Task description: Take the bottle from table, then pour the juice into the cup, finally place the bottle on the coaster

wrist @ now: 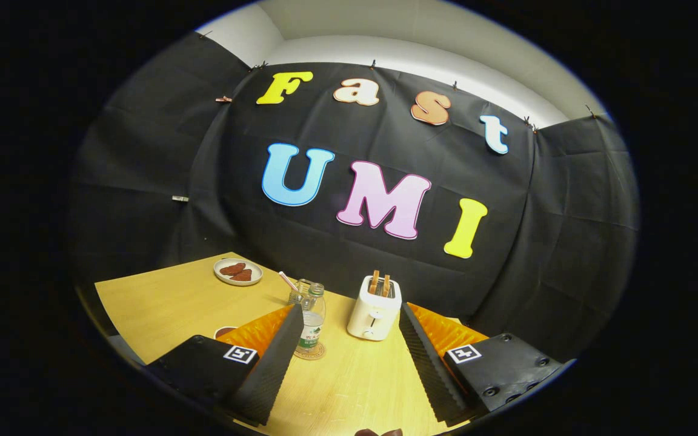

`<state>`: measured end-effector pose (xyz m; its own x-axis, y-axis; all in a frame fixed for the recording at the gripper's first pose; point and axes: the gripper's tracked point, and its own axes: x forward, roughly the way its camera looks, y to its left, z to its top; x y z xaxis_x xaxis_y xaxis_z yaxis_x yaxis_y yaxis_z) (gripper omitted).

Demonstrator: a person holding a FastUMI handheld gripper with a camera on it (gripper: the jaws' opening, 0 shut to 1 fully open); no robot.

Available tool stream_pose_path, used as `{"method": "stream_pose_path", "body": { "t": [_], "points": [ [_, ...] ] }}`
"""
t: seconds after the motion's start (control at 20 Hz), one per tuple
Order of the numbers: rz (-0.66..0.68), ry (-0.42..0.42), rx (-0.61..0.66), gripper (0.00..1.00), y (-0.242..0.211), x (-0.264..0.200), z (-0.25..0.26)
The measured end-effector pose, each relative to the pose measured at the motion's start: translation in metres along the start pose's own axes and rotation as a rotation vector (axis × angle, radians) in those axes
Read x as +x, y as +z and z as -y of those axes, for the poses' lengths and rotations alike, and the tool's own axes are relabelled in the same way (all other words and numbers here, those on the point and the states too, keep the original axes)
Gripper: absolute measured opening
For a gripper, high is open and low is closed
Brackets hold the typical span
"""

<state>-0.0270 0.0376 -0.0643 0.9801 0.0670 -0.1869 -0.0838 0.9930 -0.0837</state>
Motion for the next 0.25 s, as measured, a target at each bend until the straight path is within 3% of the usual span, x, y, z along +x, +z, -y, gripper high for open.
{"method": "stream_pose_path", "body": {
  "t": [0.25],
  "points": [
    [0.015, -0.033, 0.008, 0.97, 0.0112, -0.0105, 0.0043]
  ]
}}
